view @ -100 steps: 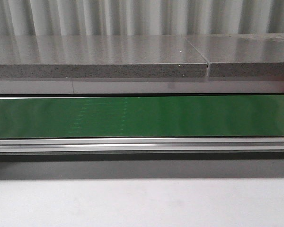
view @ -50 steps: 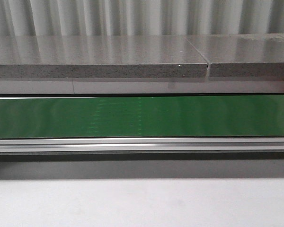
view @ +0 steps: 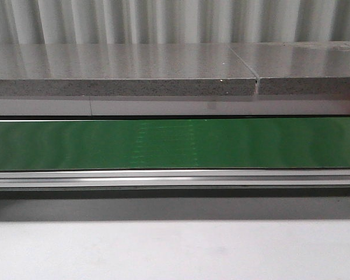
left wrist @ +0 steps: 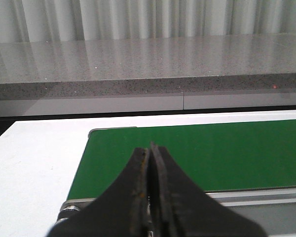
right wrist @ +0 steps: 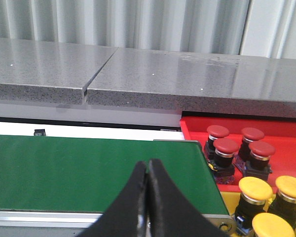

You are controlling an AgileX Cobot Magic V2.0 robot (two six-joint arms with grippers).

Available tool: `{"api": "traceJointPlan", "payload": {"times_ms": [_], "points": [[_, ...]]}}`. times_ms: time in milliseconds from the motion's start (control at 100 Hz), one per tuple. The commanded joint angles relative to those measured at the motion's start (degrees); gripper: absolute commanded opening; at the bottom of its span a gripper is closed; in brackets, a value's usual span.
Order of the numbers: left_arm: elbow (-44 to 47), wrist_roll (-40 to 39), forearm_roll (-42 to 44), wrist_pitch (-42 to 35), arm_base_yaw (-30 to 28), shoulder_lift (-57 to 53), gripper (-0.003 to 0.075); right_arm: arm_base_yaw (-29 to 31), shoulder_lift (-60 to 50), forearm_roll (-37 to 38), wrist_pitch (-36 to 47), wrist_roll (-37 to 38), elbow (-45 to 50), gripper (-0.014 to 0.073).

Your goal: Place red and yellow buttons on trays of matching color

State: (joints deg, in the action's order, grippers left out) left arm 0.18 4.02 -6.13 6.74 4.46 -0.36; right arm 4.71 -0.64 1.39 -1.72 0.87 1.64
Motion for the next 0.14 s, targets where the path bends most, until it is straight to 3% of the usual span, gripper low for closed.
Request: {"api": "traceJointPlan", "payload": {"times_ms": [0, 130], "points": [[2.6, -0.6, -0.4, -4.8, 0.3, -2.1, -0.0020, 0.2, -0.8, 0.0, 4.3, -0.1, -0.3, -0.0067], [2.6, -0.6, -0.4, -4.8, 0.3, -2.1, -0.0020, 0.2, -0.8, 0.0, 4.3, -0.1, -0.3, -0.0067]]}}
